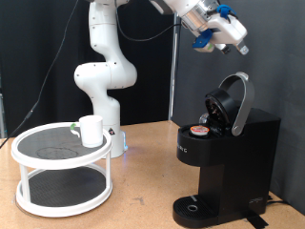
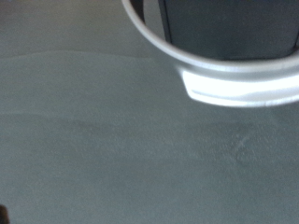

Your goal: Make a cup of coffee with the keurig machine

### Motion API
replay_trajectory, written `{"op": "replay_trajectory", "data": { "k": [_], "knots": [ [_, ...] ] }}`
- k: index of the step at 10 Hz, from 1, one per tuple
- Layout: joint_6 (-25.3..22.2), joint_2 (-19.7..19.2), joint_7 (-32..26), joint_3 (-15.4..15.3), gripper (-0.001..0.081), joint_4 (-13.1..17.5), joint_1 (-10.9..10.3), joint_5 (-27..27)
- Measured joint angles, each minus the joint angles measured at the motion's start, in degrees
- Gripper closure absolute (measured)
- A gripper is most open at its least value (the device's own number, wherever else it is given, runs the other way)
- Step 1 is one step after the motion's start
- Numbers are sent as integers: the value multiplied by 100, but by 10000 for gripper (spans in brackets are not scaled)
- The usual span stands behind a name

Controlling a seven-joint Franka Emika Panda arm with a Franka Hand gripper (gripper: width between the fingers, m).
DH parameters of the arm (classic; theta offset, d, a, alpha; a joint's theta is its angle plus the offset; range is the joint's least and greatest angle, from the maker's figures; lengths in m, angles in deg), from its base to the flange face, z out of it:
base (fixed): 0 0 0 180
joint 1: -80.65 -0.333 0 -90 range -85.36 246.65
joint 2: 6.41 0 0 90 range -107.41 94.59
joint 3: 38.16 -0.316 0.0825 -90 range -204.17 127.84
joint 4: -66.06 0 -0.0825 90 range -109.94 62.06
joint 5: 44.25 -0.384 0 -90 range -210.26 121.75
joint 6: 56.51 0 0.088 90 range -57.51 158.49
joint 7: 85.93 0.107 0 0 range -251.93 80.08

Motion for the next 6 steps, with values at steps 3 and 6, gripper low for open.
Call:
{"op": "replay_trajectory", "data": {
  "k": [3,6],
  "knots": [
    [-297,-354,144,-165,72,505,-29,50],
    [-368,-473,144,-348,72,671,-47,227]
  ]
}}
